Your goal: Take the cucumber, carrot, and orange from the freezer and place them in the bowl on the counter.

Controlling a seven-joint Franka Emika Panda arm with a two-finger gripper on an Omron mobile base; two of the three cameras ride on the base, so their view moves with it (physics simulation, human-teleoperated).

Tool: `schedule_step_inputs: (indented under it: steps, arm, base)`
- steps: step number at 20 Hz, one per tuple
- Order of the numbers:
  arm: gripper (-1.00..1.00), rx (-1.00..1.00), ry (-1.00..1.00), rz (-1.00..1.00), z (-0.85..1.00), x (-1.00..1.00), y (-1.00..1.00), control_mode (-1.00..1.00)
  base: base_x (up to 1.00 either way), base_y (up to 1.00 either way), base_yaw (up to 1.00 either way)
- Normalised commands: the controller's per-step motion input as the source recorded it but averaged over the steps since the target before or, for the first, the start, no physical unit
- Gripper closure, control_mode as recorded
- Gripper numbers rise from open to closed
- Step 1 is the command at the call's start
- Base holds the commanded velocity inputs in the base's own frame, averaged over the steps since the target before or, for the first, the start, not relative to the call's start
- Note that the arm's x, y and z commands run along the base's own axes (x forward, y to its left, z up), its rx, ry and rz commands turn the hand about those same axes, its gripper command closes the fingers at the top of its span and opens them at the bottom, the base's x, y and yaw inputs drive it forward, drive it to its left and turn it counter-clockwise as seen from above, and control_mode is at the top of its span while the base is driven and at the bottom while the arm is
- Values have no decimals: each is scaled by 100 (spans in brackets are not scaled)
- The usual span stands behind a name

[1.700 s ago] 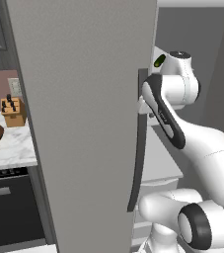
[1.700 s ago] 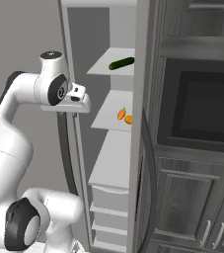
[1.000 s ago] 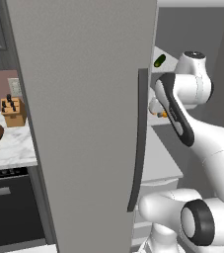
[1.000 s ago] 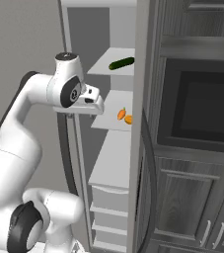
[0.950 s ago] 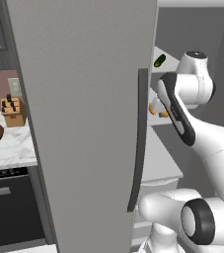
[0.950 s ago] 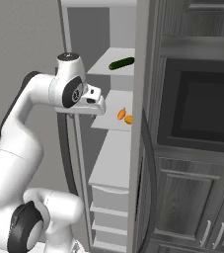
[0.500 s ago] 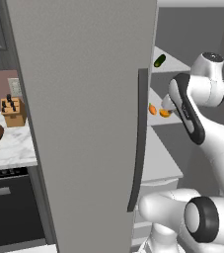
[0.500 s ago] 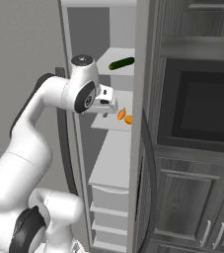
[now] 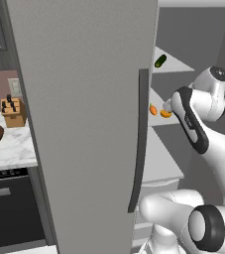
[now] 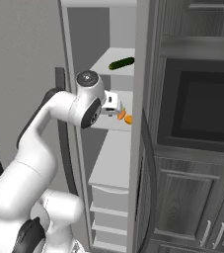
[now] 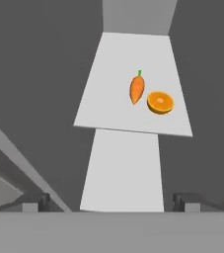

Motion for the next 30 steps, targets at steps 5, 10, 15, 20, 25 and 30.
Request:
schedule_step_inputs:
  steps: [5, 10, 15, 20, 25, 30]
  arm:
    - [-100, 0, 0, 0, -1, 43, 0, -100]
    - [-100, 0, 1, 0, 0, 53, -5, -100]
    - [-100, 0, 0, 0, -5, 44, -2, -100]
    - [-100, 0, 0, 0, -18, 36, -6, -100]
    - [-100, 0, 0, 0, -33, 35, -16, -100]
    - [-100, 0, 1, 0, -30, 36, -10, -100]
  base:
    - [0, 0, 0]
    - [0, 0, 0]
    - [0, 0, 0]
    - [0, 0, 0]
    - [0, 0, 0]
    - [0, 0, 0]
